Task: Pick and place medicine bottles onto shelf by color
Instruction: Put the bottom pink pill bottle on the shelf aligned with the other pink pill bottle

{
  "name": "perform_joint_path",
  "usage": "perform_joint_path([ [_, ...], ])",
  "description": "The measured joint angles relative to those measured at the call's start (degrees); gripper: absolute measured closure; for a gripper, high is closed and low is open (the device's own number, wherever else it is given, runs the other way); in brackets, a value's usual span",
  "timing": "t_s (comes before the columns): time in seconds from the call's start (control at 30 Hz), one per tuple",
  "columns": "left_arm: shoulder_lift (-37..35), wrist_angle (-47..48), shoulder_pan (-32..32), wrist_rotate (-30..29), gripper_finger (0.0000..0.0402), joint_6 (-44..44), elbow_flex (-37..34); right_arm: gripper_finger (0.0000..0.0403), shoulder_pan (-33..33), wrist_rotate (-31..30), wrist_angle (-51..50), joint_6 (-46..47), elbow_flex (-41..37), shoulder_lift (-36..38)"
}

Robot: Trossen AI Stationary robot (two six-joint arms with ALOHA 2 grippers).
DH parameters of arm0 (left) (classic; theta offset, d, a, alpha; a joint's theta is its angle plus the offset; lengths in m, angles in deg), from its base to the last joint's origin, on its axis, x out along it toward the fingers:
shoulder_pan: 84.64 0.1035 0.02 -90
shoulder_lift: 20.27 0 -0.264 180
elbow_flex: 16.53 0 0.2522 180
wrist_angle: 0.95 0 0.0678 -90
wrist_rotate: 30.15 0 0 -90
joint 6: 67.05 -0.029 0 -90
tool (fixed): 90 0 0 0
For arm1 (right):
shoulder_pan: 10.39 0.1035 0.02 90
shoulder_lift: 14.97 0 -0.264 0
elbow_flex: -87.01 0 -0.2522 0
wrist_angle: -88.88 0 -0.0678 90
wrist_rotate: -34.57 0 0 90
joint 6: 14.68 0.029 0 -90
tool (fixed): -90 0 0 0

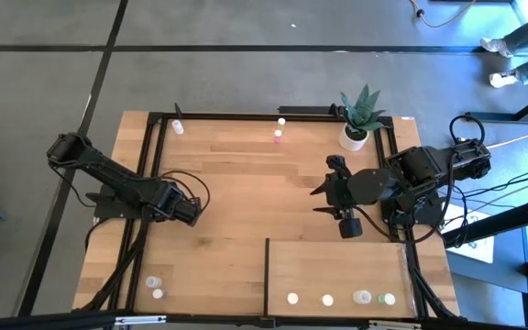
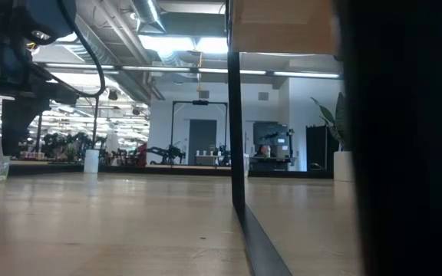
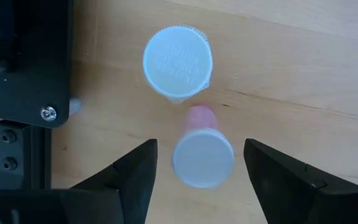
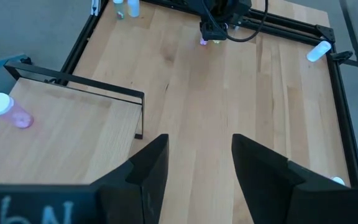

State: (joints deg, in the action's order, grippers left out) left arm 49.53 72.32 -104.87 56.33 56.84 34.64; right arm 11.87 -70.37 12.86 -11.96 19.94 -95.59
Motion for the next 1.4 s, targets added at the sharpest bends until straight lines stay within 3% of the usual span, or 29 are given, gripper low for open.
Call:
perform_joint_path([
  [0.33,0.0,-0.2,0.24,0.02,0.0174,0.31,0.02,0.0225,0.0,0.0,0.0,0.0,0.0,0.0],
  [1.17,0.0,0.0,0.2,-1.93,0.0287,-3.68,0.04,0.0225,0.0,0.0,0.02,0.0,0.0,0.0],
  [1.4,-0.02,0.0,0.2,-1.93,0.0297,-6.6,0.07,0.0225,0.0,0.0,0.02,-0.07,0.0,0.0],
])
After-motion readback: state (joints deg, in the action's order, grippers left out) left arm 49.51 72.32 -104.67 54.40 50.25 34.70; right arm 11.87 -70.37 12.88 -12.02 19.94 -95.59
